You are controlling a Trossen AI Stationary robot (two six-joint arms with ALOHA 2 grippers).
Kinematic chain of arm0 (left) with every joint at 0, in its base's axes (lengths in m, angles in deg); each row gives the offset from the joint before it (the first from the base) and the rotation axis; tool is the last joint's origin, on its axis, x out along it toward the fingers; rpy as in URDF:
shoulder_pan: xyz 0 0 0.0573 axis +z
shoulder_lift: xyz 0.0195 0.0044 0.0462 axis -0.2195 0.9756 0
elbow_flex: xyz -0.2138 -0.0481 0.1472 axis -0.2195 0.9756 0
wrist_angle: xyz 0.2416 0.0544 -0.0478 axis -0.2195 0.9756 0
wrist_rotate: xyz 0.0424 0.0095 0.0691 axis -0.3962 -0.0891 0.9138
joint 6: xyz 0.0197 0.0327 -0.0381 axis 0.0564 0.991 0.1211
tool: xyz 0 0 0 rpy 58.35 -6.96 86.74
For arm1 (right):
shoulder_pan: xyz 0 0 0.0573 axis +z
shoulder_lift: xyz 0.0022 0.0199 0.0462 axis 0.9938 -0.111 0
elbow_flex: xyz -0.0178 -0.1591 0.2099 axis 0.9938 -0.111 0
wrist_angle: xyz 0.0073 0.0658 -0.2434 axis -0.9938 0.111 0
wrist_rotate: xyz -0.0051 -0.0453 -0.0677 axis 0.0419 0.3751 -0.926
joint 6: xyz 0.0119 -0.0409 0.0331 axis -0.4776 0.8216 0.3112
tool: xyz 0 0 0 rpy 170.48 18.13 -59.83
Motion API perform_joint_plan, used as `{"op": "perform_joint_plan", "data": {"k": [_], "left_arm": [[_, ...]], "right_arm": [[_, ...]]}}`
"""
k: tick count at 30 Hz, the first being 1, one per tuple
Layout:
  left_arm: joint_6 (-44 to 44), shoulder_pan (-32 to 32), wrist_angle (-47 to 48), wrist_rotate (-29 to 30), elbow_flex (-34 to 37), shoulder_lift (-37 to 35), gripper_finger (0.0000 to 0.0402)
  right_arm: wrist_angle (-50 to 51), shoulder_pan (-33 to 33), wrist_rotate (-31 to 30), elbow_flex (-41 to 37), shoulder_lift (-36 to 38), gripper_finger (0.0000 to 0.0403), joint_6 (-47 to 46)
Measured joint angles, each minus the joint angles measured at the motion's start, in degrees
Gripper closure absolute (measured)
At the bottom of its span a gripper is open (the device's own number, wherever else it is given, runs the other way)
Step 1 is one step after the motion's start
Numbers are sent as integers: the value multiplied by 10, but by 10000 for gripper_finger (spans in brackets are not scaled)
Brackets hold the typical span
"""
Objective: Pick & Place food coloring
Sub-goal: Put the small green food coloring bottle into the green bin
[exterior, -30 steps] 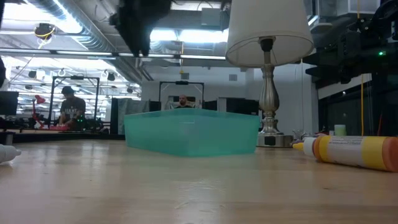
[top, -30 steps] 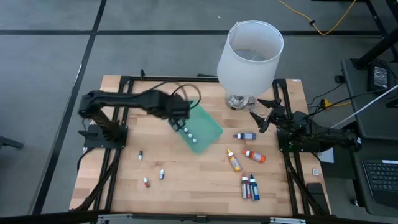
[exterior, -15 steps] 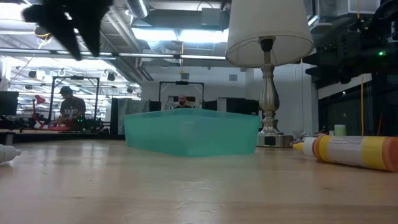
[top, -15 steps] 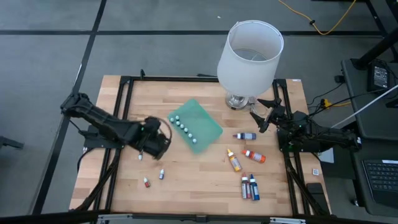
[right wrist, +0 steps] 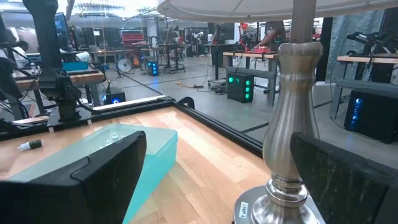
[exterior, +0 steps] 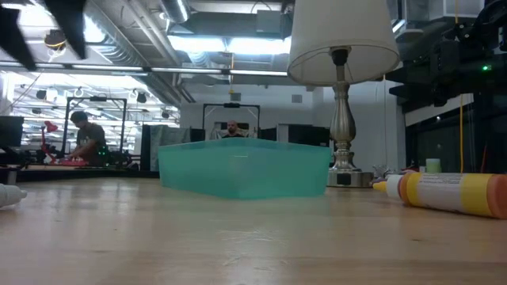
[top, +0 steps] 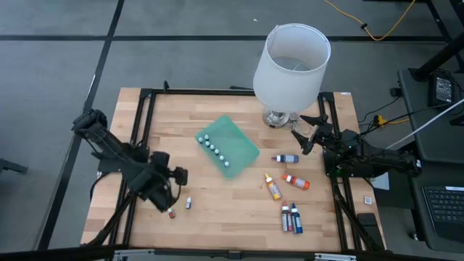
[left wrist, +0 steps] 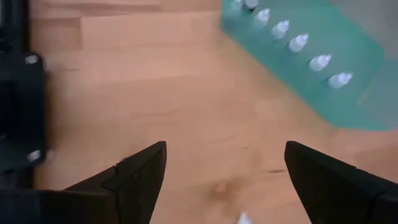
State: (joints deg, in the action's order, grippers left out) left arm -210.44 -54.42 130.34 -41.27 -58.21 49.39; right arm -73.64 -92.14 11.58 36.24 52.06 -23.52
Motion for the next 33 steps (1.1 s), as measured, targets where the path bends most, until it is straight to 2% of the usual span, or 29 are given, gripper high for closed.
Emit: {"op": "perform_joint_plan", "data": {"k": [7,11,14,18,24,29,33], "left_arm": [[-32,-73,2,-14,0,63,99],[-47,-119,-5,29,0,86,102],[-89,-150,-16,56,0,110,100],[-97,-173,-41,39,0,145,104],[-69,-186,-86,21,0,188,111],[4,-153,-160,49,0,196,112],[17,-142,-193,7,0,197,112]], "right_arm": [[0,0,0,0,0,6,0],[0,0,0,0,0,6,0],[0,0,0,0,0,6,0],[0,0,0,0,0,6,0],[0,0,0,0,0,6,0],[0,0,0,0,0,6,0],[0,0,0,0,0,6,0]]}}
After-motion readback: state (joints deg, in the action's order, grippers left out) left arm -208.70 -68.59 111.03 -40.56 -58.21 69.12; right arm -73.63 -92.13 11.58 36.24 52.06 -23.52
